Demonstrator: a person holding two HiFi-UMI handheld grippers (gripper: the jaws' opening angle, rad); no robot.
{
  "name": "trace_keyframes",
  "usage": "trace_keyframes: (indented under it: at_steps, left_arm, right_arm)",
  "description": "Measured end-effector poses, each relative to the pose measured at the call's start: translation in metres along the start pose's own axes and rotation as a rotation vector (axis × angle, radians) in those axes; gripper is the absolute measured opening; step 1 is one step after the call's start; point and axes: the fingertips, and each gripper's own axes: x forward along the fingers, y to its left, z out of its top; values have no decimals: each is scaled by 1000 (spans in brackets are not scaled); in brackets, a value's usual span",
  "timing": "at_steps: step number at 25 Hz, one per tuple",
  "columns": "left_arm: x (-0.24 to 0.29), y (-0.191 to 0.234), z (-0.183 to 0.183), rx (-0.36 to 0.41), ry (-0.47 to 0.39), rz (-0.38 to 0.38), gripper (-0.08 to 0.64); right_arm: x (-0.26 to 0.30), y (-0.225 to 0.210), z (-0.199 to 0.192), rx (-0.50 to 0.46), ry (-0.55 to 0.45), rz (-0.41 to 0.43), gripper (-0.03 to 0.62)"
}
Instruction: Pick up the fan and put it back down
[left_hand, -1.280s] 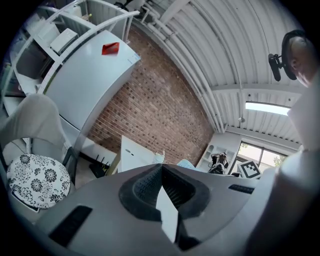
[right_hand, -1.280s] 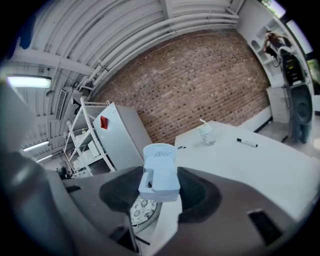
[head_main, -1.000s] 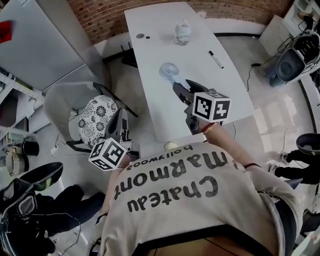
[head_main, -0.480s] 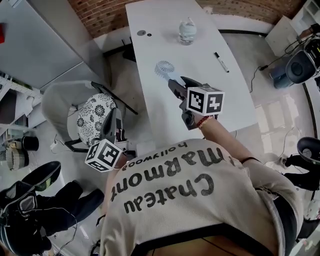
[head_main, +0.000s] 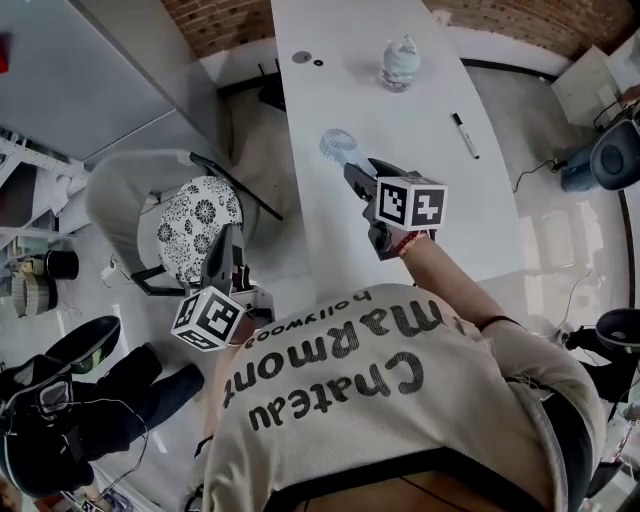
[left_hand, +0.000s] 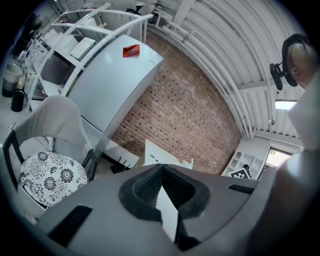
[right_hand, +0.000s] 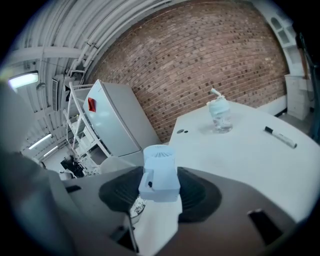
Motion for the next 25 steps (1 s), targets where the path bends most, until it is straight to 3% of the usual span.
trace_keyframes:
  at_steps: [14, 25]
  left_arm:
    - [-9, 43, -14, -55, 30, 135, 0]
    - [-19, 48, -10, -69, 3, 165, 0]
  right_arm:
    - [57, -23, -30, 14, 121, -15, 219]
    - [73, -37, -56, -15, 187, -51, 219]
